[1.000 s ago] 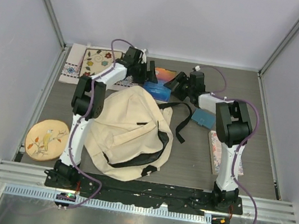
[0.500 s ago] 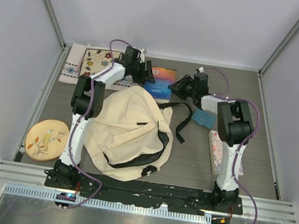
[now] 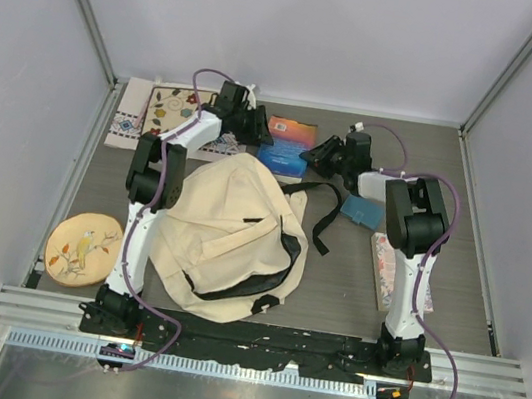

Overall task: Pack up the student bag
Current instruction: Pick up the book from the center of the board.

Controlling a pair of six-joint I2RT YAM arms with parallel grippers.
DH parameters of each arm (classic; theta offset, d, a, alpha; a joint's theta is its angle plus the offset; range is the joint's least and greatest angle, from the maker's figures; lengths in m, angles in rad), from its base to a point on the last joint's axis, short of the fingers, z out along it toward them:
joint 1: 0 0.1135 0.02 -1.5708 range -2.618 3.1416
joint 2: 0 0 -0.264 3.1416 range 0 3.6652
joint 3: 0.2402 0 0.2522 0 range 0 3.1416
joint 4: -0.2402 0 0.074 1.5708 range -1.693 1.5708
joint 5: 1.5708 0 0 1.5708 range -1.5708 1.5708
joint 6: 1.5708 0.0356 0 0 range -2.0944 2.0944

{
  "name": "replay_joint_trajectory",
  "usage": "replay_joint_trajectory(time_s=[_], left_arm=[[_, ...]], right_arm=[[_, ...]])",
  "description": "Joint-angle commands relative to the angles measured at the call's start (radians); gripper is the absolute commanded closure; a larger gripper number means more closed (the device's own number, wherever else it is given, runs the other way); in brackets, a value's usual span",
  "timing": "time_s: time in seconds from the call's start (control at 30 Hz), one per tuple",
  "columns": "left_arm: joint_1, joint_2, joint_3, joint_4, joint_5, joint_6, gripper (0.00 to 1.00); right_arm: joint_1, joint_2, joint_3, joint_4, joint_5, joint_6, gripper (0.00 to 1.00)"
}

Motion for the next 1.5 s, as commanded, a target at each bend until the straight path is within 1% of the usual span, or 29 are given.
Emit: replay_joint_trajectory(time_s=[0.0,0.07,0.1,0.13,0.17,0.27,0.33,0.37,0.47,0.57,0.6,0.67,0.7,0.73,0.77,0.83,0.87,0.93,1.0,1.03,1.07,1.1,1.2,1.33,1.37,1.43,1.47], left_arm=[[-0.051,-0.012,0.053,0.099,0.187,-0.056,0.52],[-0.051,-0.012,0.049,0.101,0.186,-0.059,0.52],[-0.051,-0.012,0.047,0.102,0.184,-0.059,0.52],[-0.051,-0.012,0.044,0.102,0.184,-0.061,0.52],[-0.051,-0.013,0.044,0.102,0.184,-0.061,0.52],[-0.051,-0.013,0.040,0.104,0.184,-0.064,0.52],[-0.051,-0.013,0.038,0.107,0.189,-0.068,0.52],[-0.052,-0.013,0.038,0.107,0.192,-0.070,0.52],[-0.052,-0.013,0.032,0.116,0.198,-0.075,0.53],[-0.052,-0.017,0.029,0.118,0.201,-0.079,0.54],[-0.052,-0.018,0.026,0.119,0.200,-0.078,0.54],[-0.052,-0.023,0.023,0.127,0.197,-0.082,0.55],[-0.052,-0.024,0.020,0.124,0.195,-0.082,0.54],[-0.052,-0.026,0.018,0.124,0.189,-0.082,0.55],[-0.051,-0.029,0.017,0.125,0.178,-0.079,0.54],[-0.051,-0.044,0.004,0.125,0.161,-0.075,0.49],[-0.052,-0.050,0.000,0.121,0.149,-0.067,0.40],[-0.046,-0.084,-0.005,0.113,0.120,-0.059,0.32],[-0.042,-0.121,-0.025,0.116,0.100,-0.050,0.26],[-0.039,-0.166,-0.032,0.121,0.080,-0.049,0.24],[-0.036,-0.191,-0.042,0.125,0.074,-0.047,0.15],[-0.034,-0.216,-0.068,0.131,0.063,-0.042,0.13],[-0.034,-0.340,-0.140,0.164,0.034,-0.041,0.09],[-0.034,-0.484,-0.244,0.190,0.022,-0.044,0.07],[-0.036,-0.542,-0.265,0.194,0.023,-0.042,0.07],[-0.034,-0.601,-0.338,0.200,0.025,-0.047,0.07],[-0.034,-0.659,-0.392,0.210,0.025,-0.049,0.06]], right_arm=[[0.038,-0.020,0.014,0.190,-0.130,0.039,0.78],[0.038,-0.026,0.002,0.216,-0.135,0.047,0.76],[0.036,-0.028,0.002,0.221,-0.136,0.049,0.65],[0.038,-0.029,-0.008,0.229,-0.138,0.053,0.63],[0.036,-0.031,-0.011,0.251,-0.141,0.058,0.63],[0.036,-0.014,0.005,0.241,-0.155,0.069,0.58],[0.036,-0.009,-0.009,0.279,-0.165,0.090,0.66],[0.036,-0.008,-0.015,0.314,-0.169,0.108,0.68],[0.036,0.001,-0.006,0.301,-0.179,0.115,0.60],[0.036,0.003,0.003,0.254,-0.166,0.098,0.61],[0.036,0.003,0.008,0.234,-0.156,0.078,0.64],[0.036,0.002,0.021,0.177,-0.144,0.059,0.73],[0.036,-0.003,0.020,0.178,-0.143,0.049,0.91],[0.036,-0.009,0.012,0.175,-0.129,0.047,0.99],[0.036,-0.015,0.009,0.167,-0.123,0.041,0.99],[0.033,-0.038,0.006,0.149,-0.094,0.012,0.99],[0.030,-0.046,0.006,0.128,-0.086,0.004,0.99],[0.015,-0.081,-0.012,0.141,-0.081,0.004,0.99],[-0.004,-0.112,-0.031,0.178,-0.075,0.013,0.99],[-0.023,-0.141,-0.046,0.195,-0.075,0.022,0.99],[-0.036,-0.156,-0.054,0.227,-0.080,0.041,0.99],[-0.047,-0.170,-0.063,0.250,-0.086,0.055,0.99],[-0.076,-0.233,-0.092,0.327,-0.109,0.095,0.99],[-0.079,-0.330,-0.127,0.331,-0.103,0.090,0.99],[-0.079,-0.354,-0.138,0.345,-0.103,0.093,0.99],[-0.080,-0.417,-0.173,0.367,-0.104,0.108,0.99],[-0.079,-0.438,-0.185,0.377,-0.104,0.113,0.99]])
